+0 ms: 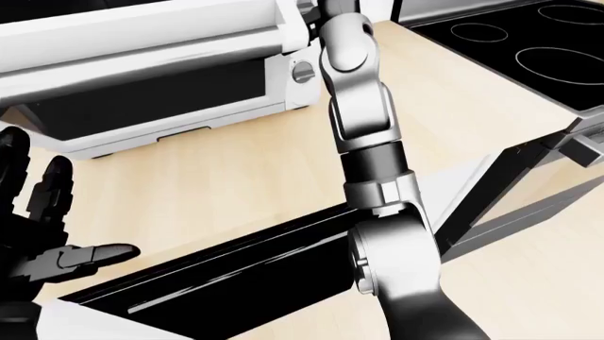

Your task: Close the toaster oven door.

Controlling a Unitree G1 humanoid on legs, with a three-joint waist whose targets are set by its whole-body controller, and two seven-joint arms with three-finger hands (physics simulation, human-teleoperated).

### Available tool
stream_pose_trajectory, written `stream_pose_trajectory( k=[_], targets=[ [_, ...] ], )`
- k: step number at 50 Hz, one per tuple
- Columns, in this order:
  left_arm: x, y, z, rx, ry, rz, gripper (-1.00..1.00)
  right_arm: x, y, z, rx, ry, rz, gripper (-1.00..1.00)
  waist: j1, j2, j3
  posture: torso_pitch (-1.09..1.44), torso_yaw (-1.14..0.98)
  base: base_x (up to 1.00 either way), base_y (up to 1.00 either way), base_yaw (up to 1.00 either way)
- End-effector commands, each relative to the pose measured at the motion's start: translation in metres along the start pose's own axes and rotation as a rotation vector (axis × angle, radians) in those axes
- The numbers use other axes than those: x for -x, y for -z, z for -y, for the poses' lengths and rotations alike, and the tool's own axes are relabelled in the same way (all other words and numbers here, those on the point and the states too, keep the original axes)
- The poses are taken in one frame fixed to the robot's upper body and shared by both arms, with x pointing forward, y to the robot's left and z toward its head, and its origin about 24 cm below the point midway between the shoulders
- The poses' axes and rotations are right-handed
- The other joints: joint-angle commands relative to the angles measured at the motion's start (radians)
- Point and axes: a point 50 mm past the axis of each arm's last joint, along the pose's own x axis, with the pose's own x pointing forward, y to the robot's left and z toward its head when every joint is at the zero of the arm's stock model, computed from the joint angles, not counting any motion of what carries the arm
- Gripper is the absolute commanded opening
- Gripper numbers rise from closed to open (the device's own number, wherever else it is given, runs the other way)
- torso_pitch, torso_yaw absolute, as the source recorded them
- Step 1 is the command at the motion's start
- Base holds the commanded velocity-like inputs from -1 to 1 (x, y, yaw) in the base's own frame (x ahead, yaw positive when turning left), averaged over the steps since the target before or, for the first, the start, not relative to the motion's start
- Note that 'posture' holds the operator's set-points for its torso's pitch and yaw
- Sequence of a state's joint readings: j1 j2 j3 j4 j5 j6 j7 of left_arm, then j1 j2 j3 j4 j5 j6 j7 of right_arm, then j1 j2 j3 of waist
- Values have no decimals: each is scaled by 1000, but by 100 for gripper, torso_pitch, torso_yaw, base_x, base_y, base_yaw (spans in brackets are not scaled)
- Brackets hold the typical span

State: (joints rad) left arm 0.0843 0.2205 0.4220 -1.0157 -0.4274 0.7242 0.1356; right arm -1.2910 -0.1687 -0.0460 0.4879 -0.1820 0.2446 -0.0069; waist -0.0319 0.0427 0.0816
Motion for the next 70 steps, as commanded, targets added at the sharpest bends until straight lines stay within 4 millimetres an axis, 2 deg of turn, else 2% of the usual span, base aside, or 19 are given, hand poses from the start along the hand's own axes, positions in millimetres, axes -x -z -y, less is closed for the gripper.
stream_pose_trajectory(
  k=[1, 13, 19, 36, 44, 70],
  targets=[
    [1, -11, 4, 7, 23, 65, 100, -3, -55, 6, -49, 26, 213, 100, 10, -6, -40, 0, 0, 0, 0, 0],
    [6, 3, 38, 37, 187, -10, 100, -3, -54, 6, -51, 29, 213, 100, 13, -6, -42, 0, 0, 0, 0, 0],
    [4, 4, 46, 37, 232, -19, 100, -2, -52, 6, -51, 30, 211, 100, 15, -11, -44, 0, 0, 0, 0, 0],
    [-14, -11, 57, 24, 299, 12, 100, -3, -54, 7, -52, 29, 213, 100, 16, -18, -45, 0, 0, 0, 0, 0],
    [-19, -6, 68, 38, 365, -29, 100, -4, -54, 7, -54, 31, 213, 100, 17, -23, -42, 0, 0, 0, 0, 0],
    [-46, -15, 77, 14, 432, -11, 100, -2, -52, 7, -58, 36, 208, 100, 18, -34, -42, 0, 0, 0, 0, 0]
  ],
)
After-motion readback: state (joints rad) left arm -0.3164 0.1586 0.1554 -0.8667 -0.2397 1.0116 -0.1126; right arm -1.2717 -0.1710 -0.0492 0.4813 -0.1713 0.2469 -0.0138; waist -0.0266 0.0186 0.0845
